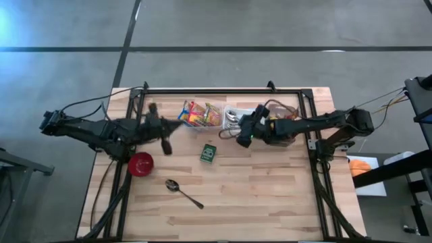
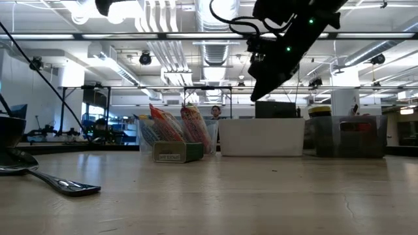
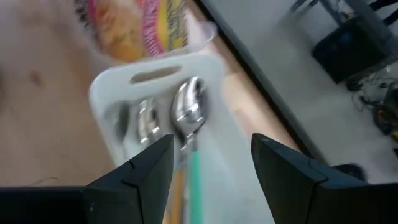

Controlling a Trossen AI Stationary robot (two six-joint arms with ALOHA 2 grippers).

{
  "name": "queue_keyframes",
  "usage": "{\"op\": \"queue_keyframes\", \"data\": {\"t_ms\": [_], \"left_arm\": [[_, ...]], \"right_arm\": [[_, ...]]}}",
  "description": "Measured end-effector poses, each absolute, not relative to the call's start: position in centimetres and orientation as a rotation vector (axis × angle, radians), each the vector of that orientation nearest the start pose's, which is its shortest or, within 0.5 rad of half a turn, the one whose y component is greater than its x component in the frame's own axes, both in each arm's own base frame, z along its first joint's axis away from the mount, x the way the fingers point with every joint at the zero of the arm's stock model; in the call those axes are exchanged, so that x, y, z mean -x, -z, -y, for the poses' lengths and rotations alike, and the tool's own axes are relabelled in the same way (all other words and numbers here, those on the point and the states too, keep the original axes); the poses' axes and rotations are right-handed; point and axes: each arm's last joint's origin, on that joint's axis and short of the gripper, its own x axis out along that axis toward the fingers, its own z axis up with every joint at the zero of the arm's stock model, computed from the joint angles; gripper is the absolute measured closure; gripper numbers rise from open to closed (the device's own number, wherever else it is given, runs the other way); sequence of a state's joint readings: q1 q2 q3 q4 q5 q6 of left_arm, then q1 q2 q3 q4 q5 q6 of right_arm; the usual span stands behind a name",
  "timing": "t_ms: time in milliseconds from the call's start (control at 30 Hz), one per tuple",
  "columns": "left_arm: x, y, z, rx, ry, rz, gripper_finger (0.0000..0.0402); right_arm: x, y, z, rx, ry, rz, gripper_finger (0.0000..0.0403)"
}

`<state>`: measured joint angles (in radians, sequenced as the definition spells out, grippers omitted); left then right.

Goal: Pick & Place Food Item
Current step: Put the black spoon into the white bin

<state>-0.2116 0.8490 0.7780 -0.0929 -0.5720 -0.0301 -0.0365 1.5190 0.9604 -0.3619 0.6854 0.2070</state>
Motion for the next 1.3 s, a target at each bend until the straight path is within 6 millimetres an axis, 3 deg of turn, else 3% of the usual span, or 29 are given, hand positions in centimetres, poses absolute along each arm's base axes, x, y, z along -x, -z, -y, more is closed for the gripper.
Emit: {"op": "queue_keyframes", "data": {"t_ms": [133, 267, 433, 567, 700, 833, 1000, 1200, 1300], "left_arm": [[-18.4, -33.1, 0.7, 0.08, -0.528, -0.1, 0.0401], [-18.5, -32.5, -0.1, 0.231, -0.49, -0.128, 0.0401], [-18.4, -31.1, 0.2, 0.375, -0.388, -0.263, 0.0401], [-18.9, -30.5, 1.0, 0.477, -0.174, -0.36, 0.0401], [-19.3, -31.6, 1.9, 0.614, 0.136, -0.345, 0.0401], [-19.3, -31.8, 2.1, 0.73, 0.105, -0.359, 0.0401], [-19.5, -29.7, 2.2, 0.745, 0.023, -0.537, 0.0401], [-21.8, -26.7, 3.8, 0.691, 0.017, -0.73, 0.0401], [-22.9, -25.1, 5.0, 0.608, 0.097, -0.849, 0.0401]], "right_arm": [[-29.2, -23.2, 4.1, 0.109, 0.773, -0.772, 0.019], [-27.9, -23.3, 4.4, 0.022, 0.815, -0.734, 0.019], [-27.2, -24.2, 3.3, 0.014, 0.714, -0.72, 0.019], [-26.8, -24.5, 1.6, -0.148, 0.63, -0.671, 0.019], [-26.2, -24.5, -0.9, -0.148, 0.501, -0.678, 0.019], [-25.9, -24.8, -2.9, -0.122, 0.43, -0.659, 0.019], [-25.6, -25.0, -5.1, -0.051, 0.324, -0.668, 0.019], [-25.1, -24.7, -6.4, 0.041, 0.253, -0.694, 0.019], [-25.1, -24.7, -6.5, 0.045, 0.251, -0.695, 0.019]]}}
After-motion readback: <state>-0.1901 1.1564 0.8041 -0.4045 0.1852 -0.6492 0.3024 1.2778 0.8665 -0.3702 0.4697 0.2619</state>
